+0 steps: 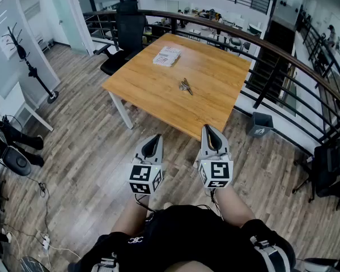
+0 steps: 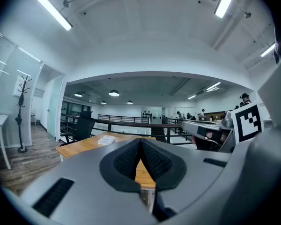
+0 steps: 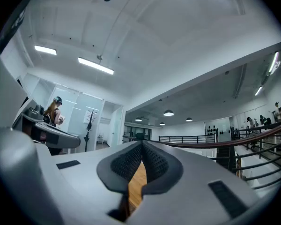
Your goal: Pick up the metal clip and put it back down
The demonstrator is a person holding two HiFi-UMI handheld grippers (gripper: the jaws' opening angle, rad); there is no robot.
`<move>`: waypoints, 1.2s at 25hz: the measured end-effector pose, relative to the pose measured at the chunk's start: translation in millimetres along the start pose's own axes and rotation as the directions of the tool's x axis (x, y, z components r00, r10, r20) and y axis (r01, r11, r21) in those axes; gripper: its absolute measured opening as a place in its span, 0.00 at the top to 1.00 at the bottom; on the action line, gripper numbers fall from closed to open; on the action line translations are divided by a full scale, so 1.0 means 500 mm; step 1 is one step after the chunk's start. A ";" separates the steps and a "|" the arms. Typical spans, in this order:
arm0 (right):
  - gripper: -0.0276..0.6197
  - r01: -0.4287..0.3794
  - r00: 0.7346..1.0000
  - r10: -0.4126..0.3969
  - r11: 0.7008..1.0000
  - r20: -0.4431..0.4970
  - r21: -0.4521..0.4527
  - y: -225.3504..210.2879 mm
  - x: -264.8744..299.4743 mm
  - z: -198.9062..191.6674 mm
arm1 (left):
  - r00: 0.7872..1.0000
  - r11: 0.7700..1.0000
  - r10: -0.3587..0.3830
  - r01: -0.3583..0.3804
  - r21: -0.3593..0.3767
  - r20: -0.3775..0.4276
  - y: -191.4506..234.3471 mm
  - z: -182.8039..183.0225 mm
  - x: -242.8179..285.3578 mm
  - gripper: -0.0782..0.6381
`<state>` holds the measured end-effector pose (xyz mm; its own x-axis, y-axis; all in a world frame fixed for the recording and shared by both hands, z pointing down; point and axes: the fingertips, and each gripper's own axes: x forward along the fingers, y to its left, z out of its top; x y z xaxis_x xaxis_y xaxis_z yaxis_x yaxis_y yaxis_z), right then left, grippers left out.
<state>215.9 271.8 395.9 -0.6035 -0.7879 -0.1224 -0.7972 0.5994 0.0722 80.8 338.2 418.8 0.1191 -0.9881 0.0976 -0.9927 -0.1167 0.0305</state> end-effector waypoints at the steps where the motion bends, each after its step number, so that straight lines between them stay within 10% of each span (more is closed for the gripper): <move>1: 0.93 0.003 1.000 -0.003 1.000 0.002 0.000 0.001 0.003 0.001 | 1.000 1.000 0.000 0.000 0.001 -0.001 0.003 0.000 0.001 0.87; 30: 0.93 0.031 0.999 -0.031 0.999 -0.007 -0.011 0.098 0.148 -0.054 | 0.999 0.999 -0.039 0.039 -0.008 0.007 0.172 -0.026 0.055 0.87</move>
<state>131.9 238.9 417.0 -0.5784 -0.8072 -0.1180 -0.8158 0.5729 0.0796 -1.3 302.4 437.3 0.1576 -0.9834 0.0896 -0.9871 -0.1543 0.0427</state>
